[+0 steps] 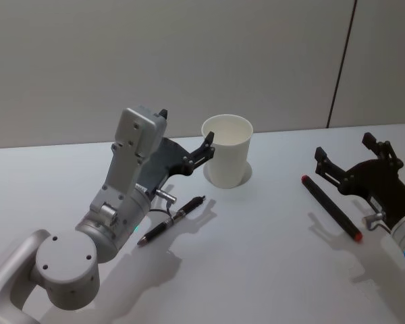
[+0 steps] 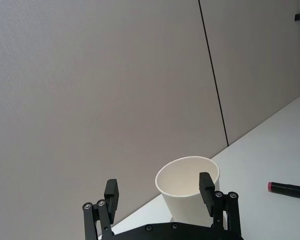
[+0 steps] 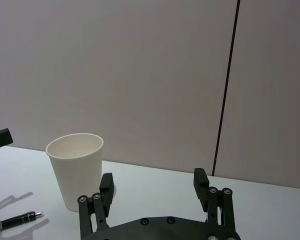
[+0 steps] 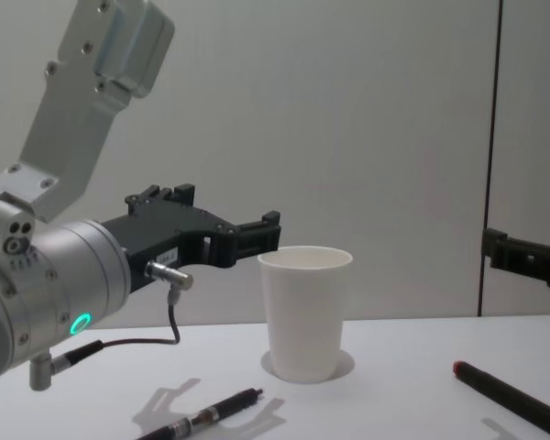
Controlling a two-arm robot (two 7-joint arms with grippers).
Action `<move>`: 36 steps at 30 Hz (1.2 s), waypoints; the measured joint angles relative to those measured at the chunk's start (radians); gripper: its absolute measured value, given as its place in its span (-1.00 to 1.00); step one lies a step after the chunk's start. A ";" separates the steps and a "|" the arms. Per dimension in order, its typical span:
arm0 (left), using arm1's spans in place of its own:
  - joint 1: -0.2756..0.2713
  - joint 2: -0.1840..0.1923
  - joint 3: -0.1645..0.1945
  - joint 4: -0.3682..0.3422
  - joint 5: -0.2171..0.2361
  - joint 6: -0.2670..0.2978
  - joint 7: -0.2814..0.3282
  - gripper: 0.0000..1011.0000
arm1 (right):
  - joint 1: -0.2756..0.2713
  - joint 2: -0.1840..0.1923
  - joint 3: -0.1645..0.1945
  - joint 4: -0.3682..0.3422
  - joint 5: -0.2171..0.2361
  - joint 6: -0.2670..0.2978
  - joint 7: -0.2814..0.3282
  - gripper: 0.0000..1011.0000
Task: Place the pen into the pen holder.
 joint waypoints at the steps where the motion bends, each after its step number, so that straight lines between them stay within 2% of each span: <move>1: 0.000 0.000 0.000 0.000 0.000 0.000 0.000 0.98 | 0.000 0.000 0.000 0.000 0.000 0.000 0.000 0.98; 36: 0.000 0.000 0.000 0.000 0.000 0.000 0.000 0.98 | 0.000 0.000 0.000 0.000 0.000 0.000 0.001 0.98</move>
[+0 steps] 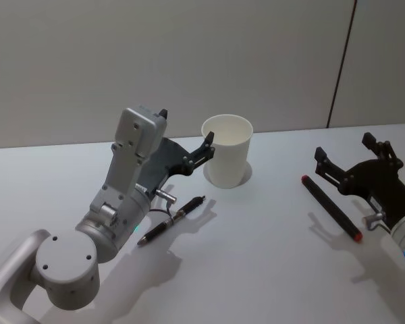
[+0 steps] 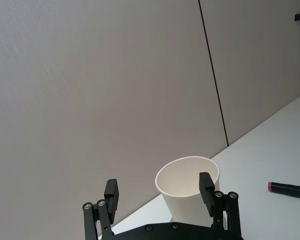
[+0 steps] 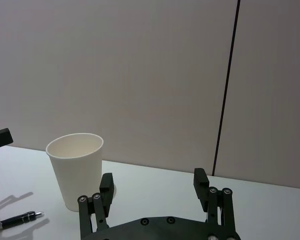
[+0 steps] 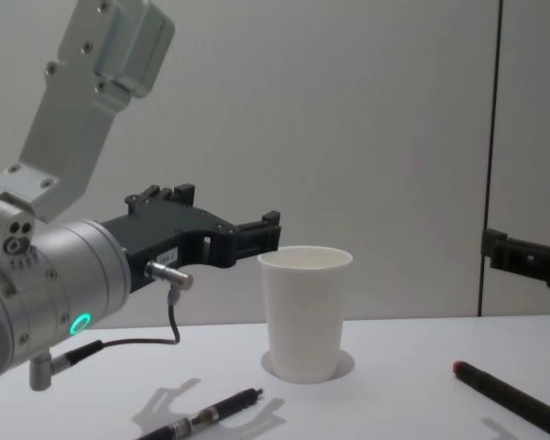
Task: Place the pen into the pen holder.
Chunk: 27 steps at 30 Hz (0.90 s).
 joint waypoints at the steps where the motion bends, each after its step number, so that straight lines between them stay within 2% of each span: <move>1: 0.000 0.000 0.000 0.000 0.000 0.000 0.000 0.98 | 0.000 0.000 0.000 0.000 0.000 0.000 0.001 0.98; 11: 0.000 0.000 0.000 0.000 0.000 0.000 0.000 0.98 | -0.006 0.012 0.009 0.000 0.000 0.007 0.008 0.98; 27: 0.000 0.000 0.000 0.000 0.000 0.000 0.000 0.98 | -0.052 0.053 0.042 -0.046 0.022 0.059 -0.032 0.98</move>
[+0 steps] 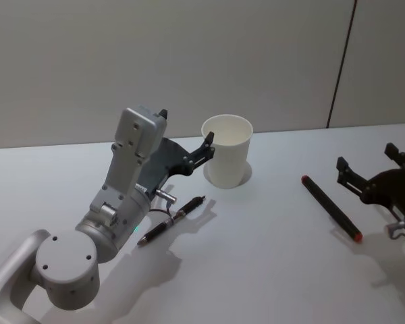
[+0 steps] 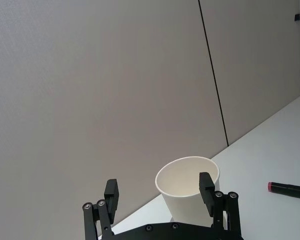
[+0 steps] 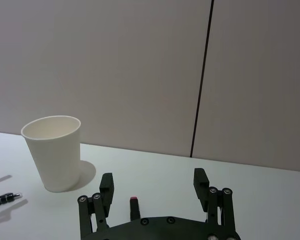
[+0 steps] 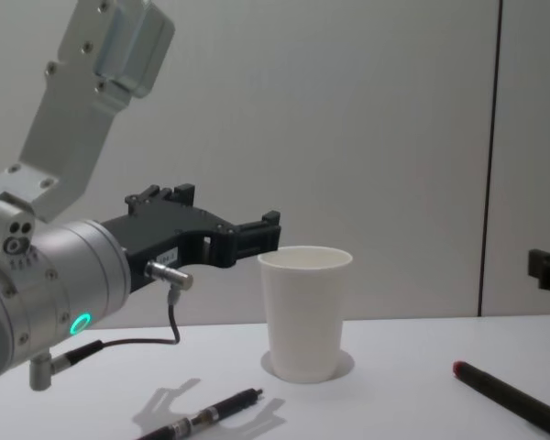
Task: Place the pen into the pen holder.
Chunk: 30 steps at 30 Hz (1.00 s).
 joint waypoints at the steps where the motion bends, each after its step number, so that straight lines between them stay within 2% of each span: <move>1: 0.000 0.000 0.000 0.000 0.000 0.000 0.000 0.98 | -0.002 0.001 0.001 -0.002 0.001 0.003 -0.001 0.98; 12: 0.000 0.000 0.000 0.000 0.000 0.000 0.000 0.98 | -0.003 0.007 0.012 -0.009 0.011 0.067 -0.010 0.98; 22: 0.000 0.000 0.000 0.000 0.000 0.000 0.000 0.98 | 0.053 -0.026 0.004 0.032 0.007 0.175 -0.009 0.98; 30: 0.000 0.000 0.000 0.000 0.000 0.000 0.000 0.98 | 0.110 -0.060 -0.010 0.080 -0.021 0.266 -0.003 0.98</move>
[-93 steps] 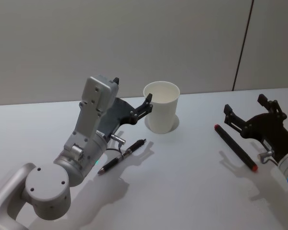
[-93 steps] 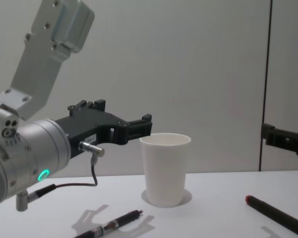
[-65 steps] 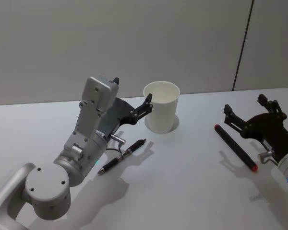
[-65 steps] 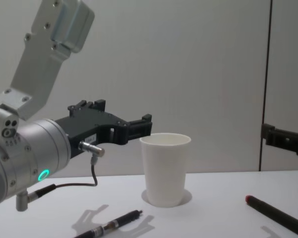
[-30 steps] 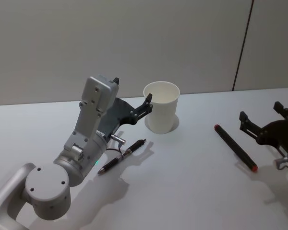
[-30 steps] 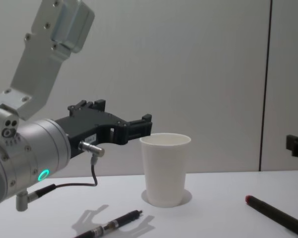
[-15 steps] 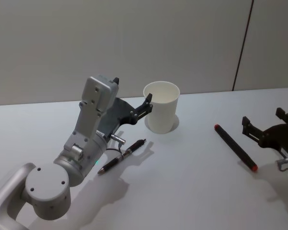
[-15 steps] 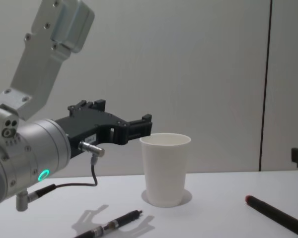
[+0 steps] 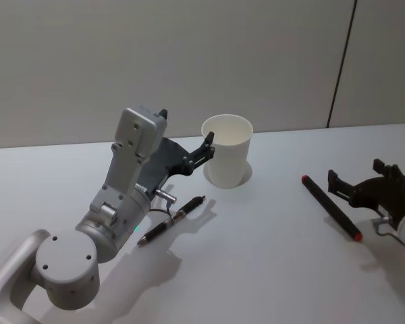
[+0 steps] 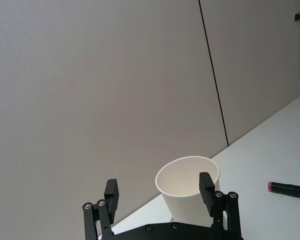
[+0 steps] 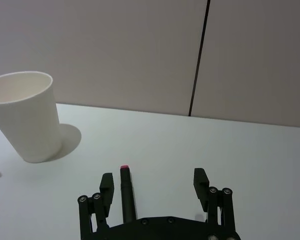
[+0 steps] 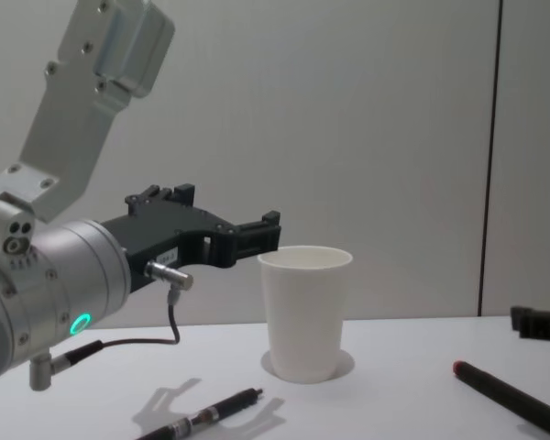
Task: Place the pen into the pen holder.
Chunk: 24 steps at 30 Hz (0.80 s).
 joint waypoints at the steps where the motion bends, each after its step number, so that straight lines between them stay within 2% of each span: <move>1: 0.000 0.000 0.000 0.000 0.000 0.000 0.000 0.98 | 0.004 -0.003 -0.002 0.004 -0.004 0.007 0.001 0.98; 7: 0.000 0.000 0.000 0.000 0.000 0.000 0.000 0.98 | 0.038 -0.024 -0.016 0.035 -0.038 0.064 0.016 0.98; 14: 0.000 0.000 0.000 0.000 0.000 0.000 0.000 0.98 | 0.060 -0.041 -0.030 0.061 -0.069 0.106 0.029 0.98; 24: 0.000 0.000 0.000 0.000 0.000 0.000 0.000 0.98 | 0.071 -0.055 -0.041 0.086 -0.092 0.140 0.037 0.98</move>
